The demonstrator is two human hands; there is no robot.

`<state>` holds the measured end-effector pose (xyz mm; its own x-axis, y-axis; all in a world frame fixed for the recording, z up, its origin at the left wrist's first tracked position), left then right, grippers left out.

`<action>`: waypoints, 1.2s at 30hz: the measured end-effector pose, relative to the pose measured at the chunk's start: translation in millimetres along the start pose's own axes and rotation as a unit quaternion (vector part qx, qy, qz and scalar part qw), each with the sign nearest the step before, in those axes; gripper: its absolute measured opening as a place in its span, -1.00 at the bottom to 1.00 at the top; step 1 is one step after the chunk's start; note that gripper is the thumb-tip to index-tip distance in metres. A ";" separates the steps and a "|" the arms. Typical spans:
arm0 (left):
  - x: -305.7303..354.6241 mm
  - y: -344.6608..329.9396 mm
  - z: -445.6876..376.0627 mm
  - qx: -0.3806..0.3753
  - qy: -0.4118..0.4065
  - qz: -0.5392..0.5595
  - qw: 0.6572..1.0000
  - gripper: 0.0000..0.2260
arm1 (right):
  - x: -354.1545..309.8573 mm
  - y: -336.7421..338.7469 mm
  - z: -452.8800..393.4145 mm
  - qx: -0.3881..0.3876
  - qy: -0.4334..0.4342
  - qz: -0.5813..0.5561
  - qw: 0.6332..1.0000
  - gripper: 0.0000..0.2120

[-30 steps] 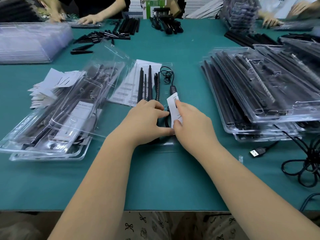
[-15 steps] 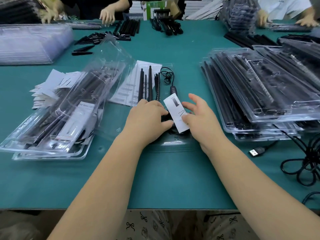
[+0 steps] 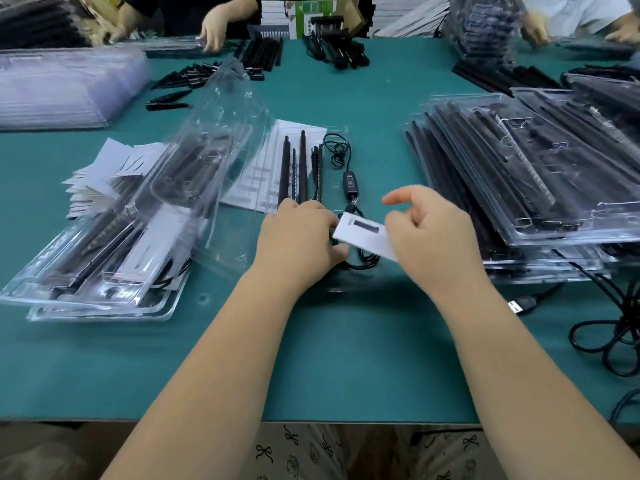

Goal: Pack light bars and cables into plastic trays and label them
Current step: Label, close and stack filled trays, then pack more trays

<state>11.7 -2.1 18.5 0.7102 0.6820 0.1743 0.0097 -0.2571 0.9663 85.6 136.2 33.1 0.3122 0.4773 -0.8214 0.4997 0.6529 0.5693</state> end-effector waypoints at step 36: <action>3.7 -15.2 -1.6 -0.078 -0.069 0.018 0.994 -0.48 | 5.1 -14.7 -16.9 -0.087 -0.085 -0.244 0.962 -0.81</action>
<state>13.1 5.4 4.8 0.7983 0.5705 0.1930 -0.1199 -0.1635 0.9792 66.2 139.0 21.1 0.2096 -0.0042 -0.9778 0.4823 0.8703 0.0997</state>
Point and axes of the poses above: each hand's wrist, its own z-axis away from the middle knuckle, its own y-axis out of the back of the hand, x = y × z, the point moved 3 cm from there along -z, towards the middle knuckle, and after that the axes turned 15 degrees about -y, right-handed, at the moved point
